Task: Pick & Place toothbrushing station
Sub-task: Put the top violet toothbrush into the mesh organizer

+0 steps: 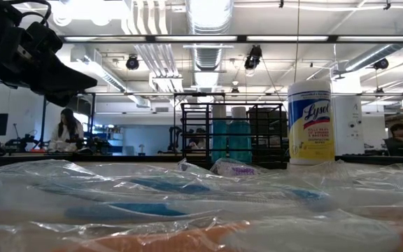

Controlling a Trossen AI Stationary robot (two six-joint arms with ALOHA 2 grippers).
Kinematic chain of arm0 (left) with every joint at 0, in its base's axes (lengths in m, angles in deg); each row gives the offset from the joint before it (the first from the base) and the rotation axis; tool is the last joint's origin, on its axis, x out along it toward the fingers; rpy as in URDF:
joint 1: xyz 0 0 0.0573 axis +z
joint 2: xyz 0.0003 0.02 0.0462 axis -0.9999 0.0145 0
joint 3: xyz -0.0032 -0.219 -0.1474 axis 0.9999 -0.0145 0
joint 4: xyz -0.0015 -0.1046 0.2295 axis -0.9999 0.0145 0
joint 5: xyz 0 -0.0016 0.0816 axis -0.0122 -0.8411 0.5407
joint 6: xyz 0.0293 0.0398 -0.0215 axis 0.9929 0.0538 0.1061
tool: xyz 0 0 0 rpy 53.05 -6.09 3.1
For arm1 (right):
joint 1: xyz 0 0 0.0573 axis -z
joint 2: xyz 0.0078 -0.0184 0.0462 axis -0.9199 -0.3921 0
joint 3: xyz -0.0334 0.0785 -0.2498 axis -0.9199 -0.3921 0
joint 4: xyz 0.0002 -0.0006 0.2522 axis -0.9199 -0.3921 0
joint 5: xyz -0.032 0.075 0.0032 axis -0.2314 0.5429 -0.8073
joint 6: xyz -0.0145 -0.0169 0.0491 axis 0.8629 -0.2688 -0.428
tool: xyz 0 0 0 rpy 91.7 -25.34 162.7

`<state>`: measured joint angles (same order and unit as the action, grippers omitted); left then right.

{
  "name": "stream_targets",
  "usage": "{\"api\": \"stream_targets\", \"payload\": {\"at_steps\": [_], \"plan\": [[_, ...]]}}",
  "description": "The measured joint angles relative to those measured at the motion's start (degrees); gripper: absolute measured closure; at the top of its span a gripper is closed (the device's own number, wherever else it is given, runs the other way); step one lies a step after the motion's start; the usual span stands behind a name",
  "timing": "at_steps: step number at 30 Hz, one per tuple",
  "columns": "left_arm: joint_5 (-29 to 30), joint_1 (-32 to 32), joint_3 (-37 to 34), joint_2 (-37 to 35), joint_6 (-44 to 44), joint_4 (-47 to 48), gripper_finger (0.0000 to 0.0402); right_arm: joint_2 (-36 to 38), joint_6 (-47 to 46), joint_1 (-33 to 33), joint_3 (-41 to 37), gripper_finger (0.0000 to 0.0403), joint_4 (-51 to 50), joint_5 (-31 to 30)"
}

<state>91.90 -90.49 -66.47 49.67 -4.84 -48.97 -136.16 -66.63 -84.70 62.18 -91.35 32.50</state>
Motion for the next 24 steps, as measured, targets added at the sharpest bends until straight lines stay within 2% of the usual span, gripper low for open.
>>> {"api": "stream_targets", "payload": {"at_steps": [4,7,14,16,21,24], "plan": [[0.46,0.0,0.0,0.0,-0.26,-0.01,0.0398,6.82,2.82,0.04,-12.32,0.0321,13.93,4.77],[0.48,0.0,0.0,0.0,-0.97,0.03,0.0397,11.44,4.32,0.44,-19.74,0.0339,20.28,6.13],[1.82,0.0,0.49,-0.24,-1.58,1.32,0.0388,22.45,6.61,3.15,-32.83,0.0371,25.98,7.03],[1.82,0.0,2.1,-0.32,-1.52,3.85,0.0392,25.71,5.34,4.44,-35.18,0.0377,25.76,7.73],[1.77,-0.02,8.97,-0.85,0.37,14.96,0.0396,33.67,2.88,8.16,-40.11,0.0392,25.55,14.3],[1.68,-0.02,12.36,-1.17,3.22,19.57,0.0395,37.61,2.62,9.45,-42.96,0.0394,25.54,14.65]]}}
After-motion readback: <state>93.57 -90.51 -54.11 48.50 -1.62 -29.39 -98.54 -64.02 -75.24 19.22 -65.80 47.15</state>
